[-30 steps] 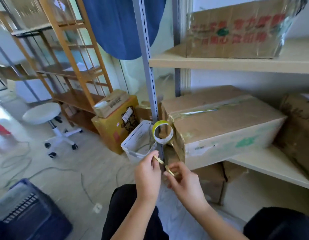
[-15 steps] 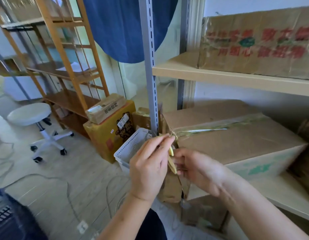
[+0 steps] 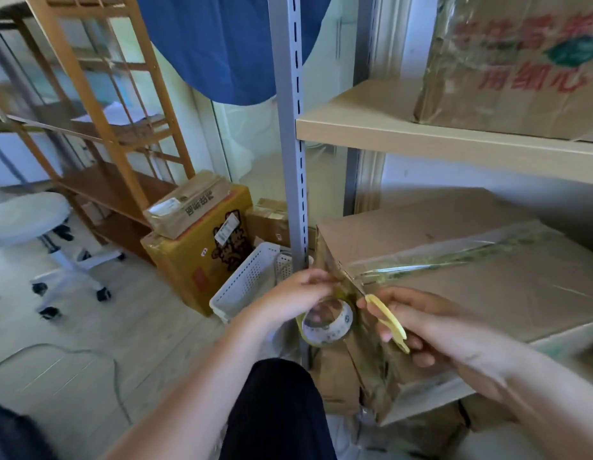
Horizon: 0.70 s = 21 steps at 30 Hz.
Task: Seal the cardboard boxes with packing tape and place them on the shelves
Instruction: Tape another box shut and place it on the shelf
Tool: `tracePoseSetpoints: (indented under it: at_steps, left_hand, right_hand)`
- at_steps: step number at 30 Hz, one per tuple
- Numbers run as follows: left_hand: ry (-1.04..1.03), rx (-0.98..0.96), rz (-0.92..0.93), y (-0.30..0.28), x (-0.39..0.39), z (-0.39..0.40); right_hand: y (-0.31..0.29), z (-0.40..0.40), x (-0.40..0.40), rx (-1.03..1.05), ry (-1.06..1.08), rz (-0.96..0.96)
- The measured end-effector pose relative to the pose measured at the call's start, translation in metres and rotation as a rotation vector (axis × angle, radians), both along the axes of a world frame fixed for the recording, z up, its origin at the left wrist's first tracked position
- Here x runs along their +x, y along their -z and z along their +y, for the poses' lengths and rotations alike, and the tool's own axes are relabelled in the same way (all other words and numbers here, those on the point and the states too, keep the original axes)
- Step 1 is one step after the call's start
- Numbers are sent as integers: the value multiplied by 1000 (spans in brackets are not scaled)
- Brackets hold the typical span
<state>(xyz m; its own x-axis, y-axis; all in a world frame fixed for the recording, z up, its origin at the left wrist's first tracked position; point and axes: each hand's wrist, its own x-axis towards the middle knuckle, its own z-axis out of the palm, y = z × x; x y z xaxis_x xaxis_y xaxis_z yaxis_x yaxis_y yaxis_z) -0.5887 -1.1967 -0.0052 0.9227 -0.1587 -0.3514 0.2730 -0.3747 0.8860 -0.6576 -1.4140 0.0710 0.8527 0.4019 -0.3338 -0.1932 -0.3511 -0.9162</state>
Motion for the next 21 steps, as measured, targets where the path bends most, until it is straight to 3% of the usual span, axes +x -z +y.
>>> tracePoseSetpoints:
  at_steps: [3, 9, 12, 15, 18, 21]
  left_hand:
    - [104, -68, -10, 0, 8, 6]
    - [302, 80, 48, 3, 2, 8]
    - [325, -26, 29, 0, 3, 20]
    - [303, -119, 55, -6, 11, 30]
    - [375, 75, -29, -7, 20, 31]
    - [420, 173, -84, -4, 26, 30]
  right_hand:
    - [1, 3, 2, -97, -39, -22]
    - [-13, 12, 7, -212, 71, 81]
    - [-22, 10, 6, -271, 79, 62]
    - [-25, 13, -8, -258, -15, 174]
    - [-21, 25, -18, -264, -64, 280]
    - [-15, 40, -18, -286, 27, 326]
